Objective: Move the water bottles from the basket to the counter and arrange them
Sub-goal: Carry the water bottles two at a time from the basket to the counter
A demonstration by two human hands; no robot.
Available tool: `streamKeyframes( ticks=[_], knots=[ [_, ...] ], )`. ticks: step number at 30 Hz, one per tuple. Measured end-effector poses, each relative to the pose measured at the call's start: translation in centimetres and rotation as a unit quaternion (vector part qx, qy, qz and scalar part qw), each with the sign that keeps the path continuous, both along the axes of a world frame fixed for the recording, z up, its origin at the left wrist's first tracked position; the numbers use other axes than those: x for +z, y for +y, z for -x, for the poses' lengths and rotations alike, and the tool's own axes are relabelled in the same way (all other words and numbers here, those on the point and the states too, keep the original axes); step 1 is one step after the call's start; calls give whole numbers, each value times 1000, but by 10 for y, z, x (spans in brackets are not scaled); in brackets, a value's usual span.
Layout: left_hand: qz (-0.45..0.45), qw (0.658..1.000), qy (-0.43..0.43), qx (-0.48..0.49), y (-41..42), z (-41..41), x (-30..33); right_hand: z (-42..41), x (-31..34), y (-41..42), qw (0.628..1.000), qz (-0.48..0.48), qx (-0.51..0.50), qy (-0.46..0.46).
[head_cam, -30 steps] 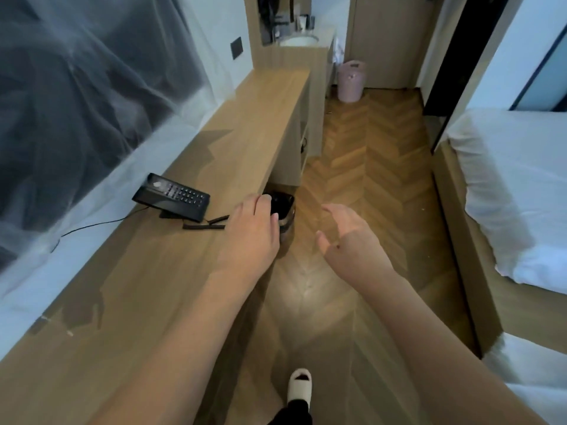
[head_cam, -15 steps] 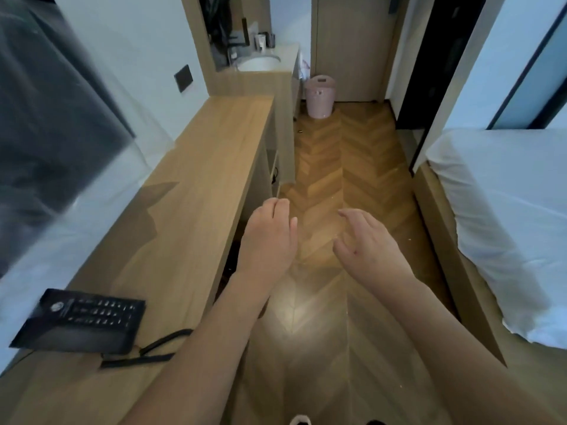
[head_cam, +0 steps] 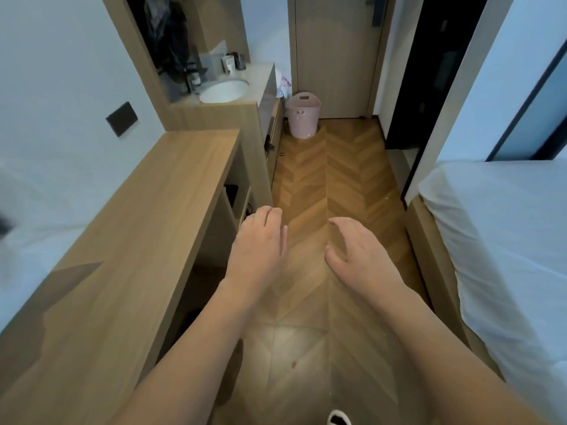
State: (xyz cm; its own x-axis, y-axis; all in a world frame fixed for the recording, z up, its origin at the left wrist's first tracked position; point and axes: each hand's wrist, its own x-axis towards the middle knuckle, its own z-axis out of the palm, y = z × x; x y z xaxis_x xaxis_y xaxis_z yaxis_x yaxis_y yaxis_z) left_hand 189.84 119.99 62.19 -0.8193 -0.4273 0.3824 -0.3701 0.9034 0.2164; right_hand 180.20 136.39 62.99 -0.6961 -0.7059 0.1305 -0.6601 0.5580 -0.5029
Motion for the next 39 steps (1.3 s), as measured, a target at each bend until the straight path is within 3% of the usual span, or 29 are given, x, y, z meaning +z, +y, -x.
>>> streamKeyframes(
  ticks=[16, 25, 39],
  knots=[
    [-73, 997, 15, 5, -211, 361, -20, 365, -11, -201, 999, -13, -32, -32],
    [-68, 997, -5, -37, -321, 574, -20, 567, -8, -309, 997, -14, -56, -44],
    [-43, 999, 0, -7, -483, 918, 6, 925, 1, -475, 999, 4, -35, -30]
  ],
)
